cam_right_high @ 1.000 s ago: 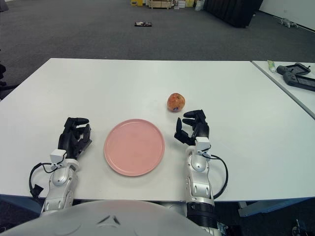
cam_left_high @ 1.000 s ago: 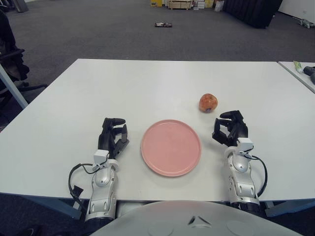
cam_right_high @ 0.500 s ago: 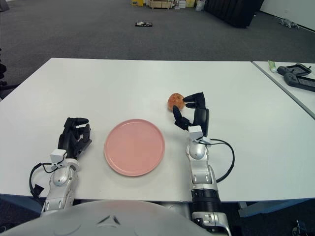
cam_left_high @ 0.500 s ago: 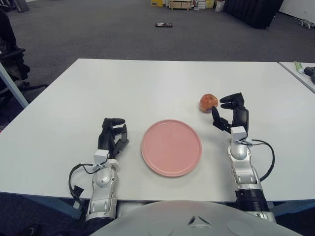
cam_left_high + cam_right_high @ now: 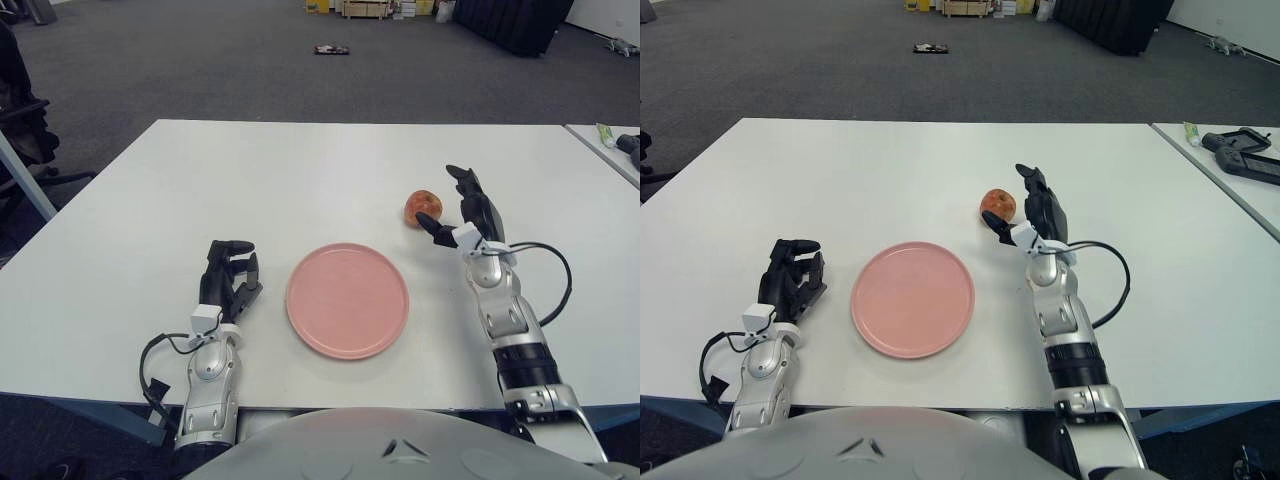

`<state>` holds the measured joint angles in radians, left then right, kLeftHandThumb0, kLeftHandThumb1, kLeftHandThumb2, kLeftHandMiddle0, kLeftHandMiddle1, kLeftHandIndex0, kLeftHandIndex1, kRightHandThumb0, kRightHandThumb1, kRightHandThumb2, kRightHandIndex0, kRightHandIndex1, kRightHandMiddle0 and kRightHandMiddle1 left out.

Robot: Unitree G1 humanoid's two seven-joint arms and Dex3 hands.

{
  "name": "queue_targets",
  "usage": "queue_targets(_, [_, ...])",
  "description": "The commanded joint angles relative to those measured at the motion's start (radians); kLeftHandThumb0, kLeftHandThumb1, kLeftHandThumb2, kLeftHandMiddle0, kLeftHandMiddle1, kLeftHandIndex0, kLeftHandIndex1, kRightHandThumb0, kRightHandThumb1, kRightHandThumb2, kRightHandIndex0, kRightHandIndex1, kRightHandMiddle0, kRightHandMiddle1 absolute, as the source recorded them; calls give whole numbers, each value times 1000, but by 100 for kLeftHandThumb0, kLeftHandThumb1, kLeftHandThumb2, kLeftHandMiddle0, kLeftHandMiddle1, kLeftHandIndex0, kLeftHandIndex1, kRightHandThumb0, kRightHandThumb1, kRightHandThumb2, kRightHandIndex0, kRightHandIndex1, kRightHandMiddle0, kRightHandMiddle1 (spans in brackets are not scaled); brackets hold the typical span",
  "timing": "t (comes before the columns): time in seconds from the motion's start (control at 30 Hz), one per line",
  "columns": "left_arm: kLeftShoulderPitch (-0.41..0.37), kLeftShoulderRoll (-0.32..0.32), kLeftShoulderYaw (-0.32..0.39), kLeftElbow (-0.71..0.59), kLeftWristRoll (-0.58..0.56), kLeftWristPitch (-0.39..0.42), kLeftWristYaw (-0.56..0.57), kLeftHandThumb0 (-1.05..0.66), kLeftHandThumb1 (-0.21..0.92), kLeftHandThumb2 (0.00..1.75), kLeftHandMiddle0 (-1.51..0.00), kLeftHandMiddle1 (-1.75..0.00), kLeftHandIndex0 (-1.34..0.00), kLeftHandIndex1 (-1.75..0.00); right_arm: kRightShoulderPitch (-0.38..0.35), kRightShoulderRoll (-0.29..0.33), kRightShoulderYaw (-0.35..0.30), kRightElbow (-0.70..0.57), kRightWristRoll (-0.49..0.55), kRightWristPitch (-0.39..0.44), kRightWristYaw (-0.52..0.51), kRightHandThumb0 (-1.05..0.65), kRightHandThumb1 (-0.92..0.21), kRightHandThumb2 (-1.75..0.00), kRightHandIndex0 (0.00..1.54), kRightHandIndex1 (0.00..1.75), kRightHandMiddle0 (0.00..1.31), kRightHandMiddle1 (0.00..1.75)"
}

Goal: Put the apple into the plate.

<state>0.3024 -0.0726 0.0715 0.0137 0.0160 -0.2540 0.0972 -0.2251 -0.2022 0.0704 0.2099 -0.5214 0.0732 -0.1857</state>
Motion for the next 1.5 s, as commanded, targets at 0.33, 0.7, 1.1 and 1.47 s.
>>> queue_targets(0.33, [1,-4,-1,-3,-2,-11,4,-36,84,64,-45,-174,-24,-175,-192,-18,29,285,46,-51,-6,-100,-57,-46,0,0,0,0])
queue_targets(0.7, [13,-4,-2,-14,2,-7,5,-36,82,67,-44,-175,-25,-175,-322,-27,56,517,48,-65,-13,-102,-59,-47,0,0,0,0])
queue_targets(1.1, [17,-3,-4,-18,11,-7,9,-36,83,67,-45,-175,-25,-175,-453,-13,116,807,39,-118,-34,-105,-62,-46,0,0,0,0])
queue_targets(1.47, [27,-8,-2,-32,0,2,7,-36,83,66,-44,-175,-25,-175,-516,2,150,919,52,-90,2,-105,-63,-43,0,0,0,0])
